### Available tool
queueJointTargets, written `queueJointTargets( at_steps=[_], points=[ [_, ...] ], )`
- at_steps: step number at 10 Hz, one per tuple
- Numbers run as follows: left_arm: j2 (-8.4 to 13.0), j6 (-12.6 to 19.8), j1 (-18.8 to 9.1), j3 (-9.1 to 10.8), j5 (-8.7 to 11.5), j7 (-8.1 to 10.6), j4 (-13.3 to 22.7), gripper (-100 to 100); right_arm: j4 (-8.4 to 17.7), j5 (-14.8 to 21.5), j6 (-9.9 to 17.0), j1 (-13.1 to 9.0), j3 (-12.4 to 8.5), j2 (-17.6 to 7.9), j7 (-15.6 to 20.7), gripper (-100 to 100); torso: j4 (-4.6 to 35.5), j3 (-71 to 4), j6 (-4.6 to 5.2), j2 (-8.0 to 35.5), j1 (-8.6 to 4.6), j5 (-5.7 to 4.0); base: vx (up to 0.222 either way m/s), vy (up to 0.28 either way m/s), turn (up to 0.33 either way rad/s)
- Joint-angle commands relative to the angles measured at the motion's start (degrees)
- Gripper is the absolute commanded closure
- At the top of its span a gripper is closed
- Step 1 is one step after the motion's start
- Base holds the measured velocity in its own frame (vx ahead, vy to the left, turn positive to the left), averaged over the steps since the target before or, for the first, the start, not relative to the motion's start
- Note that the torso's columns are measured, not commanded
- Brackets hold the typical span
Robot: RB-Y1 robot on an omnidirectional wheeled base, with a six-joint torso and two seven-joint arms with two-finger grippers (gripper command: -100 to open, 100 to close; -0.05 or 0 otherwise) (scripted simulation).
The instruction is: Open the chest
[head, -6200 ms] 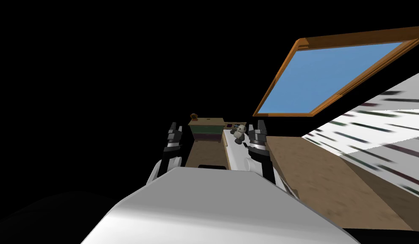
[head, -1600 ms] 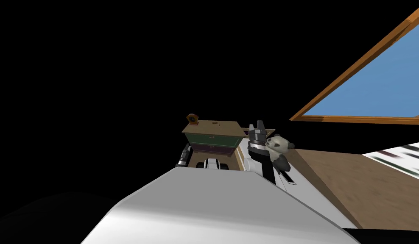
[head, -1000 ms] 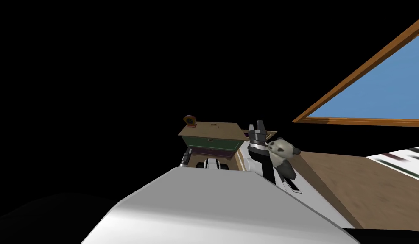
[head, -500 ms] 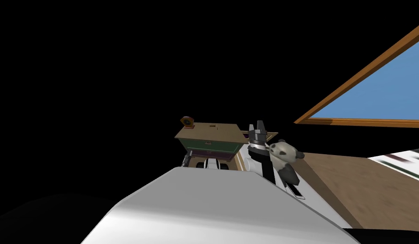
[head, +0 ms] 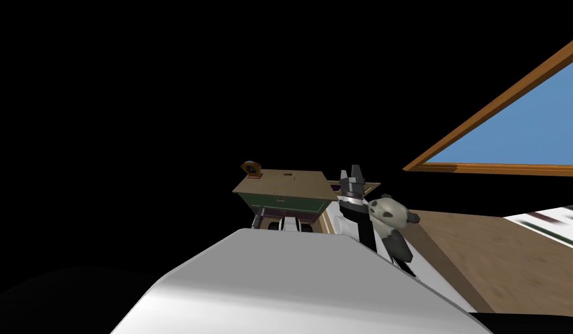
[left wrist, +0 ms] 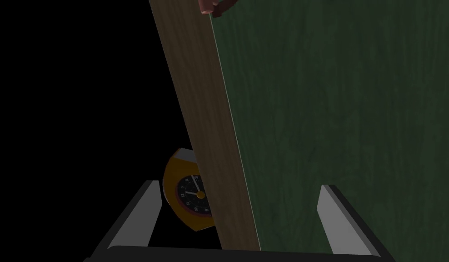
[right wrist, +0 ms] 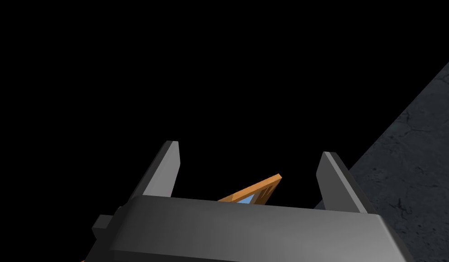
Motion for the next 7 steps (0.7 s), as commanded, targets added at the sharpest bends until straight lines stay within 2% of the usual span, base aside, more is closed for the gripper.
queueJointTargets(
  at_steps=[1,4,7],
  points=[
    [-1.6,-3.0,-1.1,-1.30,0.8,-1.45,4.4,-100,0.0,0.0,0.0,0.0,0.0,0.0,0.0,0,0.0,0.0,0.01,0.0,-0.01,0.01,0.066,-0.061,-0.016],
    [-5.1,-6.1,-2.4,-2.71,1.7,-3.02,8.7,-100,0.0,0.0,0.0,0.0,0.0,0.0,0.0,0,0.0,-0.1,0.00,-0.2,-0.07,-0.01,0.083,-0.065,-0.009],
    [-10.0,-8.1,-3.2,-3.59,2.2,-4.01,11.3,-100,0.0,0.0,0.0,0.0,0.0,0.0,0.0,0,0.0,0.1,0.01,0.1,0.09,0.04,-0.002,0.000,-0.001]
  ],
)
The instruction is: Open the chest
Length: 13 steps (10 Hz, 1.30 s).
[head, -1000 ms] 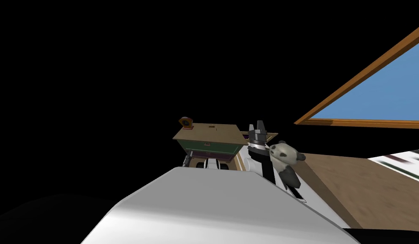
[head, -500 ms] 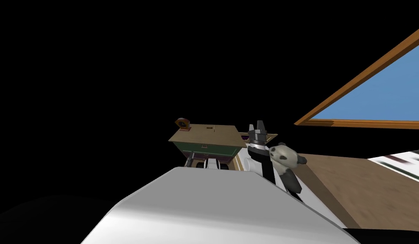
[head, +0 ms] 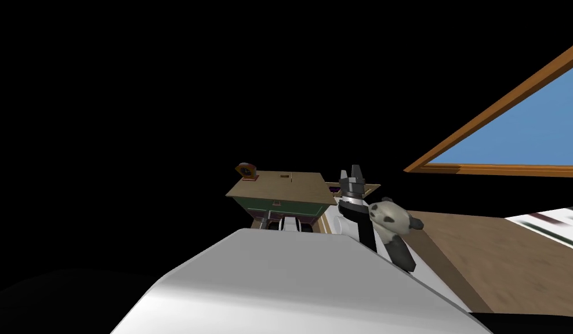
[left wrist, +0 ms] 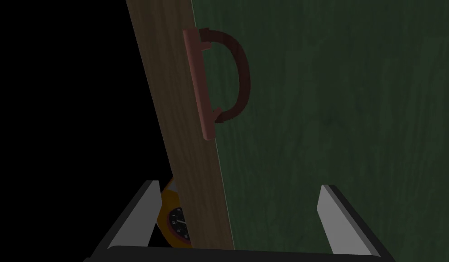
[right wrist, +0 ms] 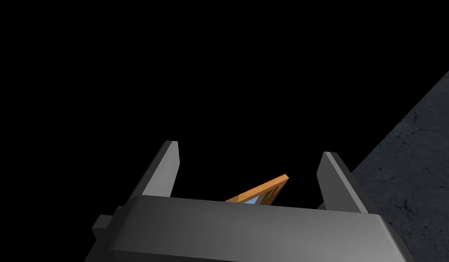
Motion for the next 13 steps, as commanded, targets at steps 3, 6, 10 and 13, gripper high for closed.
queueJointTargets(
  at_steps=[3,6,10,13],
  points=[
    [-4.2,-0.6,-0.4,-0.64,0.3,-0.92,0.9,-100,0.0,0.0,0.0,0.0,0.0,0.0,0.0,0,-0.1,-0.1,-0.01,-0.2,-0.16,-0.05,-0.005,-0.004,0.011],
    [-3.0,1.6,-6.0,2.25,2.1,0.14,3.8,-100,0.0,0.0,0.0,0.0,0.0,0.0,0.0,0,0.0,0.0,0.01,0.0,-0.19,-0.05,-0.076,-0.026,-0.107],
    [-1.8,3.9,-11.0,5.13,4.0,1.19,6.5,-100,0.0,0.0,0.0,0.0,0.0,0.0,0.0,0,-0.1,-0.1,0.00,-0.2,-0.18,-0.05,-0.085,-0.036,-0.080],
    [-0.6,6.3,-17.1,8.00,5.8,2.23,9.2,-100,0.0,0.0,0.0,0.0,0.0,0.0,0.0,0,0.0,-0.1,-0.01,-0.1,-0.12,-0.04,-0.120,-0.051,-0.122]
  ],
)
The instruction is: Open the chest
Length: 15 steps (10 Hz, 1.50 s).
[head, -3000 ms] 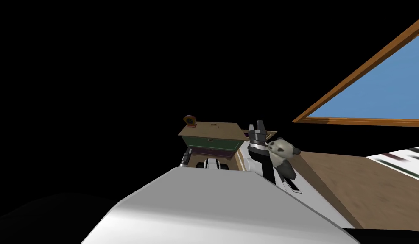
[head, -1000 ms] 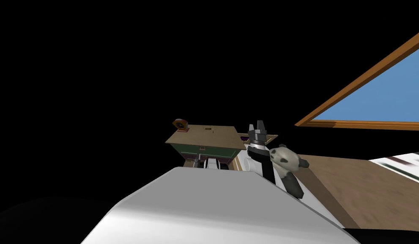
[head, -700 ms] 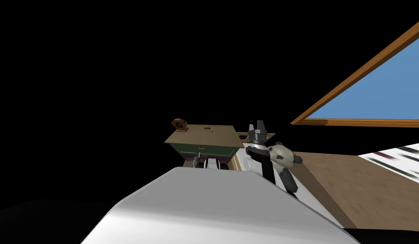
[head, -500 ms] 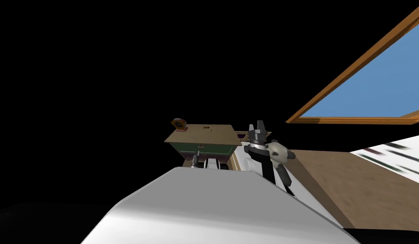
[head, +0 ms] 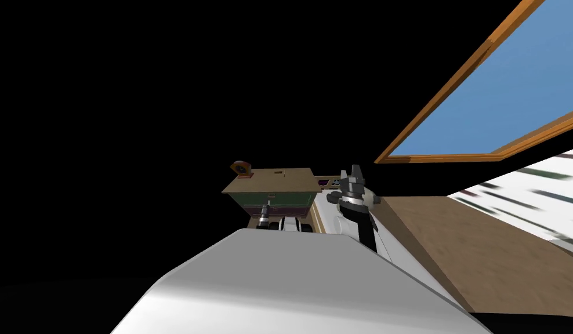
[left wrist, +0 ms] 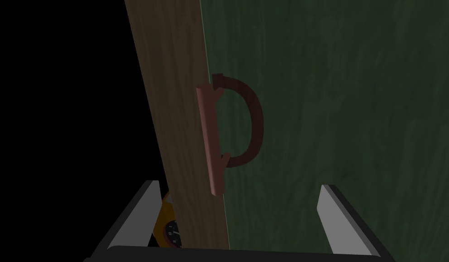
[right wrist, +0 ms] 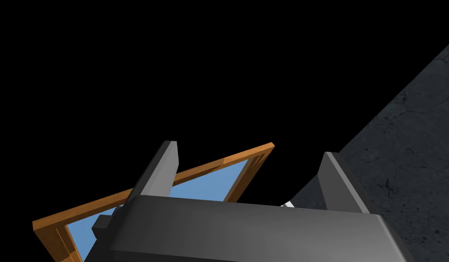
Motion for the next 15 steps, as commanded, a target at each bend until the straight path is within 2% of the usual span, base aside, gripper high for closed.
queueJointTargets(
  at_steps=[1,2,3,4,5,7,9,10,11,13,15],
  points=[
    [0.8,1.7,-2.5,1.48,0.9,0.70,0.6,-100,0.0,0.0,0.0,0.0,0.0,0.0,0.0,0,0.0,0.0,-0.01,-0.1,0.07,0.02,-0.074,-0.020,-0.021],
    [1.2,2.5,-4.4,2.44,1.6,1.04,1.5,-100,0.0,0.0,0.0,0.0,0.0,0.0,0.0,0,-0.1,-0.1,-0.02,-0.2,0.10,0.03,-0.054,-0.021,-0.059],
    [1.1,2.6,-3.1,1.92,1.2,0.77,0.0,-100,0.0,0.0,0.0,0.0,0.0,0.0,0.0,0,-0.1,-0.1,0.00,-0.2,0.04,0.01,-0.025,-0.009,-0.018],
    [1.2,2.5,-4.4,2.44,1.6,1.04,1.5,100,0.0,0.0,0.0,0.0,0.0,0.0,0.0,0,-0.1,-0.1,-0.02,-0.2,0.03,0.01,-0.015,-0.009,-0.004],
    [0.4,0.9,-0.7,0.52,0.3,0.35,-0.3,100,0.0,0.0,0.0,0.0,0.0,0.0,0.0,0,0.0,-0.1,0.00,-0.2,0.00,0.00,0.060,0.018,0.127],
    [-0.4,-0.7,3.1,-1.40,-0.9,-0.35,-2.1,100,0.0,0.0,0.0,0.0,0.0,0.0,0.0,0,-0.1,-0.2,-0.01,-0.3,0.11,0.03,0.132,0.050,0.159],
    [-0.4,-0.7,3.1,-1.40,-0.9,-0.35,-2.1,100,0.0,0.0,0.0,0.0,0.0,0.0,0.0,0,0.0,0.0,0.04,0.0,0.01,0.01,0.073,0.039,-0.004],
    [-1.2,-2.2,6.2,-3.32,-2.1,-1.05,-3.9,100,0.0,0.0,0.0,0.0,0.0,0.0,0.0,0,0.0,0.1,0.02,0.2,-0.10,-0.02,0.069,0.045,0.242],
    [-1.6,-3.0,8.2,-4.28,-2.7,-1.40,-4.8,100,0.0,0.0,0.0,0.0,0.0,0.0,0.0,0,0.0,0.1,0.00,0.1,-0.04,-0.01,0.113,0.056,0.070],
    [-1.6,-3.0,8.6,-4.28,-2.7,-1.40,-4.8,100,0.0,0.0,0.0,0.0,0.0,0.0,0.0,0,0.0,-0.1,0.00,-0.1,-0.05,-0.01,0.067,0.017,0.013],
    [-2.4,-4.6,12.2,-6.20,-4.0,-2.10,-6.6,100,0.0,0.0,0.0,0.0,0.0,0.0,0.0,0,0.0,0.0,-0.01,0.0,-0.07,-0.02,0.065,0.013,0.094]
  ],
)
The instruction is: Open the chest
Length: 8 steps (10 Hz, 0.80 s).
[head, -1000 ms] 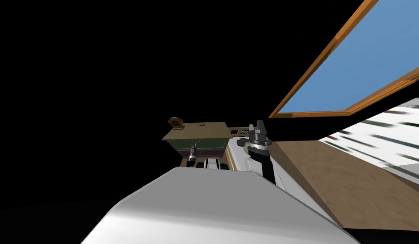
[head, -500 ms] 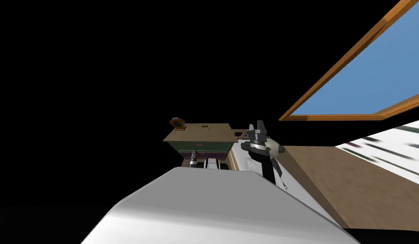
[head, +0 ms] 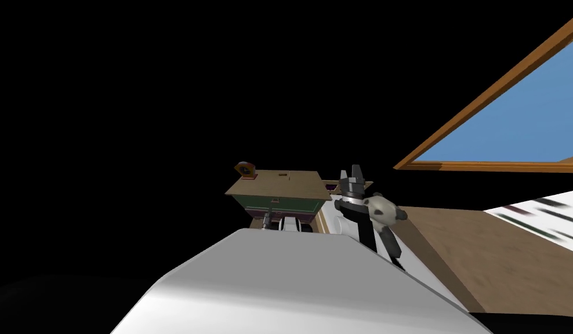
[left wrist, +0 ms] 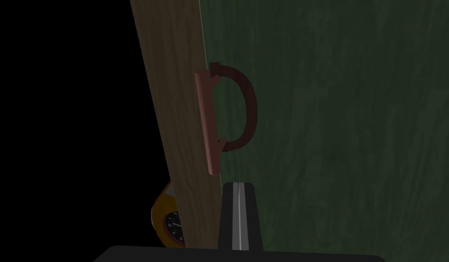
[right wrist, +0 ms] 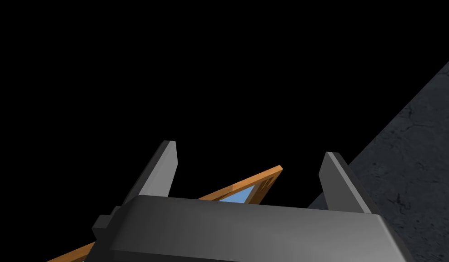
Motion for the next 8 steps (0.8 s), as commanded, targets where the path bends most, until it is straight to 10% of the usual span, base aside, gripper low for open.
queueJointTargets(
  at_steps=[1,2,3,8],
  points=[
    [-0.9,-1.8,4.6,-2.41,-1.5,-0.82,-2.7,100,0.0,0.0,0.0,0.0,0.0,0.0,0.0,0,0.0,-0.1,0.00,-0.2,0.09,0.02,0.104,0.031,0.101],
    [-0.5,-0.8,3.7,-1.82,-1.2,-0.52,-2.8,100,0.0,0.0,0.0,0.0,0.0,0.0,0.0,0,-0.1,-0.1,0.01,-0.2,0.12,0.04,0.043,0.013,0.019],
    [2.2,-0.7,3.7,-1.86,-1.1,-0.86,-2.8,-100,0.0,0.0,0.0,0.0,0.0,0.0,0.0,0,0.0,0.0,0.03,0.0,0.05,0.02,0.008,0.015,-0.001],
    [8.9,1.0,1.1,-1.21,-0.1,-3.39,-2.1,-100,0.0,0.0,0.0,0.0,0.0,0.0,0.0,0,0.0,-0.1,0.01,-0.1,0.13,0.04,-0.007,0.054,0.001]
  ],
)
